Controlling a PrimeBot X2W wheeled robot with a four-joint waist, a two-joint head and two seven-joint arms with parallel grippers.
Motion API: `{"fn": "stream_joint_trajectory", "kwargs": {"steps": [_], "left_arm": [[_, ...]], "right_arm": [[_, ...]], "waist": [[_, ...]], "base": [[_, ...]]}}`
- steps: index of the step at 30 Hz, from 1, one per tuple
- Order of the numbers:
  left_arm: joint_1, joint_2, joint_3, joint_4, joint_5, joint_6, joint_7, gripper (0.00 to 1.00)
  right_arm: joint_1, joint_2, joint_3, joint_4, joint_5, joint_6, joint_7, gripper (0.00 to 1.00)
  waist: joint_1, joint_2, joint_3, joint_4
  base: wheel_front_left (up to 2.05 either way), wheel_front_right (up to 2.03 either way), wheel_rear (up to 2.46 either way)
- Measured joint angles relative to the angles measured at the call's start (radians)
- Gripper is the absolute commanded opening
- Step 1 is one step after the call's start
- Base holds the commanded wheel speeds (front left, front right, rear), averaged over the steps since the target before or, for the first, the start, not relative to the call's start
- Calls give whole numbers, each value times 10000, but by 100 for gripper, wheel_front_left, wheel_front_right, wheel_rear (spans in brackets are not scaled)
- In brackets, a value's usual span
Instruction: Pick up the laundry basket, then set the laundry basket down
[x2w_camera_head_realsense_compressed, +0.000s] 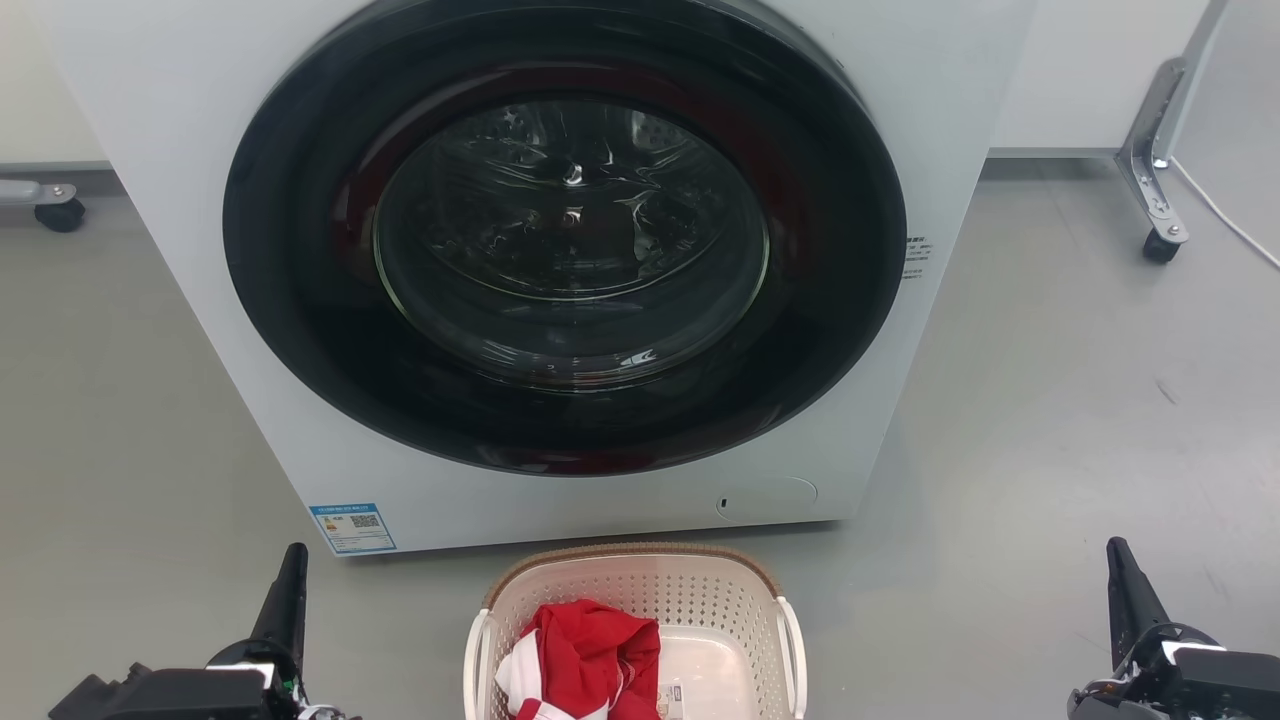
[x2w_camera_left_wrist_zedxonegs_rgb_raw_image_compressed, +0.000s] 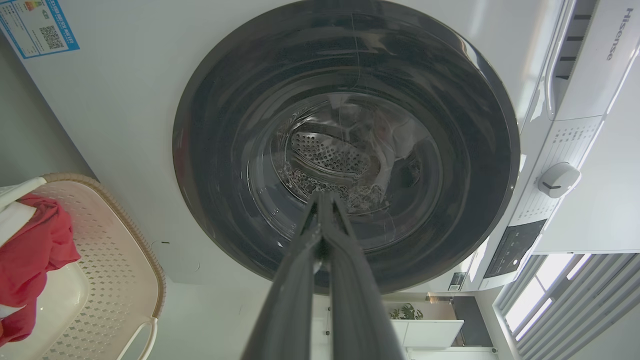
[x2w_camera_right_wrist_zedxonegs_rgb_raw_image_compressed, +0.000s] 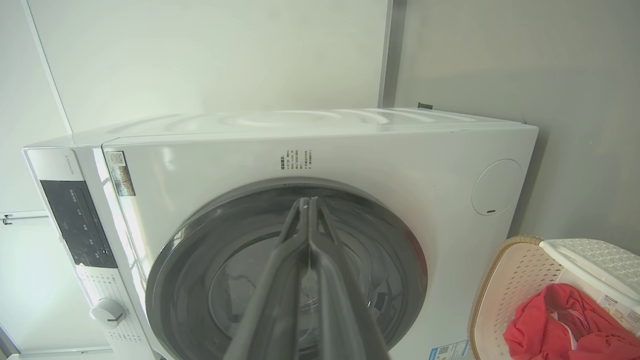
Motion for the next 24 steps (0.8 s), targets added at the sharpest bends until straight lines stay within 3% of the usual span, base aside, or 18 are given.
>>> {"fn": "stream_joint_trajectory", "kwargs": {"steps": [24], "left_arm": [[0, -2, 0, 10, 0, 0, 0, 0]], "right_arm": [[0, 0, 2, 0, 2, 0, 0, 0]], "waist": [[0, 0, -1, 0]], "base": [[0, 0, 0]]}}
